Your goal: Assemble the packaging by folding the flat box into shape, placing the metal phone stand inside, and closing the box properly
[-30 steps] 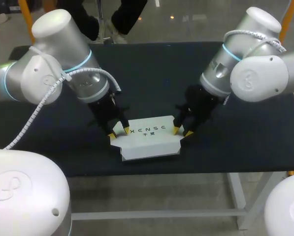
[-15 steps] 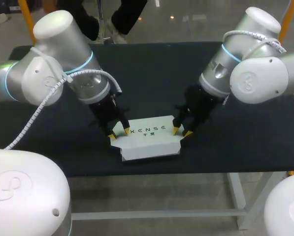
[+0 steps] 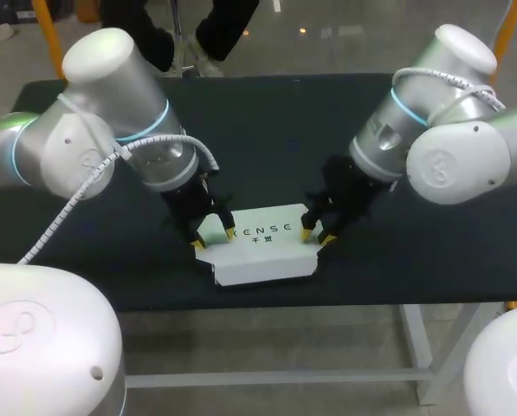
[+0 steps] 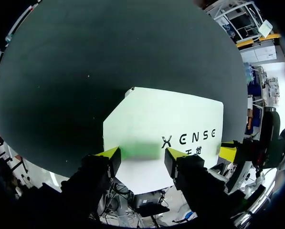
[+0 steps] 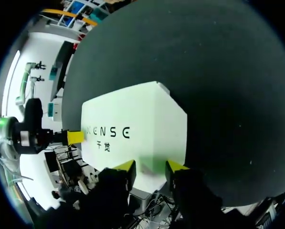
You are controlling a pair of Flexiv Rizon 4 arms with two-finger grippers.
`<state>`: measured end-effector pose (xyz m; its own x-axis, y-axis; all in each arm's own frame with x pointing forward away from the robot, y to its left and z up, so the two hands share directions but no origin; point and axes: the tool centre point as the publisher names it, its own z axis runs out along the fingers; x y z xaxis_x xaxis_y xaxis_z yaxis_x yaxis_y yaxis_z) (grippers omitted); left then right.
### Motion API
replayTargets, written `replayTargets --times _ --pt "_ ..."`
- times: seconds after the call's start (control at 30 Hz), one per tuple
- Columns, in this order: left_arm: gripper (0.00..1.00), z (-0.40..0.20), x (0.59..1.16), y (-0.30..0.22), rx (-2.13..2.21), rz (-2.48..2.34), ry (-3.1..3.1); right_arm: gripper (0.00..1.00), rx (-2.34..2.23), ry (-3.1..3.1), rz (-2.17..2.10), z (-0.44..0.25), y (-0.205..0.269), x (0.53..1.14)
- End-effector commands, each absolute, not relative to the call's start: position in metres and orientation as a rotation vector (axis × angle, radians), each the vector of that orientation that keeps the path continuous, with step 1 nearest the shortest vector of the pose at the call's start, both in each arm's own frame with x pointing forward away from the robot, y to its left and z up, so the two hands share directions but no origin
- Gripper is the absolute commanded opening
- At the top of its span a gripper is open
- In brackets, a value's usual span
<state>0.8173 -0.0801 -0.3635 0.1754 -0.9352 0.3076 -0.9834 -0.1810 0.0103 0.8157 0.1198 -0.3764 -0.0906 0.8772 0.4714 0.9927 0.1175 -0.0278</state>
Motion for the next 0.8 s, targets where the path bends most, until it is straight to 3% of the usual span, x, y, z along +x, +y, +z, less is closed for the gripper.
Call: replayTargets --times 0.03,0.17,0.53,0.8 --pt "0.65 -0.368 0.811 -0.078 2.247 0.383 -1.857 0.45 -1.811 -2.032 -0.454 -0.381 0.117 0.814" --pt "0.56 -0.369 0.811 -0.077 2.242 0.413 -1.859 0.45 -1.804 -2.032 -0.477 -0.383 0.116 0.816" --pt "0.57 -0.375 0.81 -0.073 2.226 0.468 -1.884 0.46 -1.79 -2.041 -0.511 -0.386 0.116 0.82" --pt "0.5 -0.379 0.81 -0.072 2.194 0.517 -1.899 0.46 -1.78 -2.046 -0.539 -0.387 0.116 0.819"
